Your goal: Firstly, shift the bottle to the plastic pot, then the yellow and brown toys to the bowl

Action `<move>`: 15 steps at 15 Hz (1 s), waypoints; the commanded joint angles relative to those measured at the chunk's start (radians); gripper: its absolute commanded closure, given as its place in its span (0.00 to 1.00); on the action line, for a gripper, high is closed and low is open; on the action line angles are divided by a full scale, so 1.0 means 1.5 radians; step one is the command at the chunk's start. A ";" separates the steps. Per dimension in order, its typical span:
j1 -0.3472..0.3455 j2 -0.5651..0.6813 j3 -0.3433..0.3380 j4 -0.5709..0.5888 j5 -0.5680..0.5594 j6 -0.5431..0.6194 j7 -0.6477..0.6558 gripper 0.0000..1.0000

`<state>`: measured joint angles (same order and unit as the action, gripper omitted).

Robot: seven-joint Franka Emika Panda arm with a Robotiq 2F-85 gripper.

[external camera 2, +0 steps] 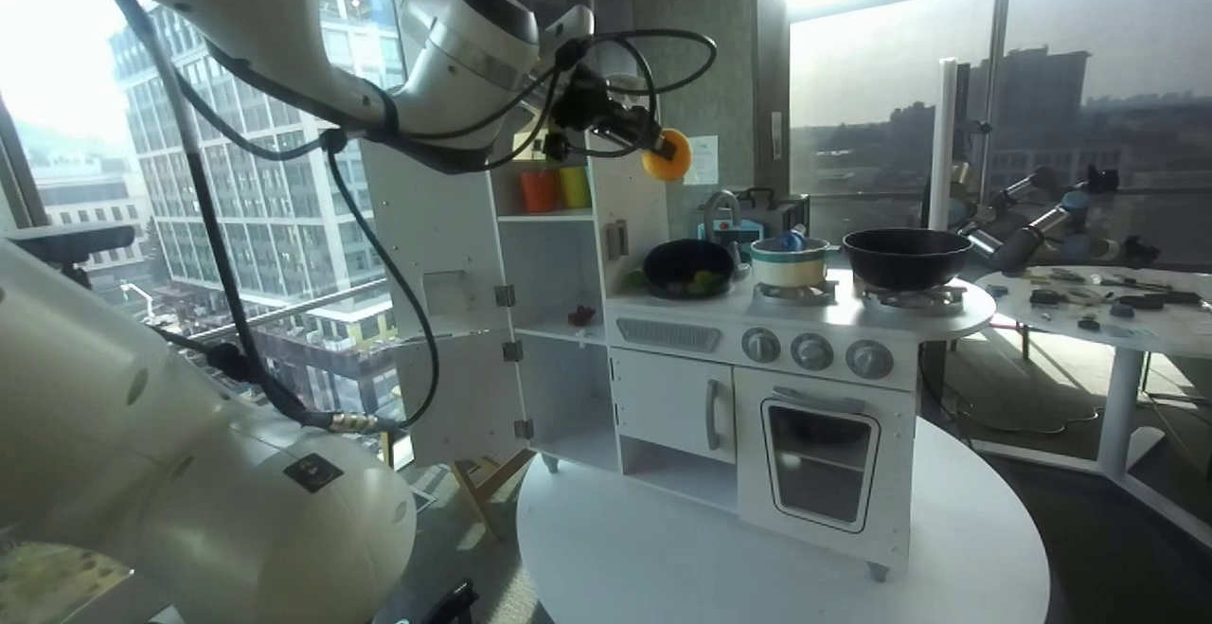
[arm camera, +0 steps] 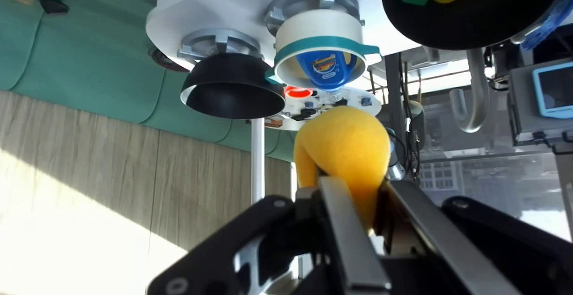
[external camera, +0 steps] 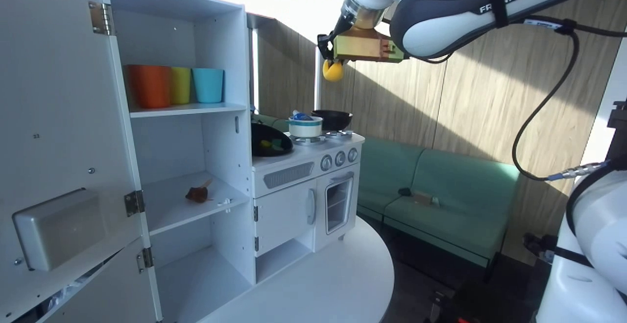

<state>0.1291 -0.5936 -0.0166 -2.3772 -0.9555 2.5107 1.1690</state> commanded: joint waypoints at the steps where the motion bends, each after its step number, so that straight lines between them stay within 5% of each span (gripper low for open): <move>1: -0.038 0.104 -0.033 0.052 0.049 0.144 -0.112 0.84; 4: -0.064 0.180 -0.026 0.077 0.123 0.212 -0.201 0.84; 5: -0.018 0.205 -0.066 0.089 0.116 0.211 -0.208 0.84; 15: 0.017 0.407 -0.076 0.199 0.312 0.275 -0.378 0.84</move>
<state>0.1377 -0.0673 -0.1217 -2.1549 -0.5775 2.8832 0.6860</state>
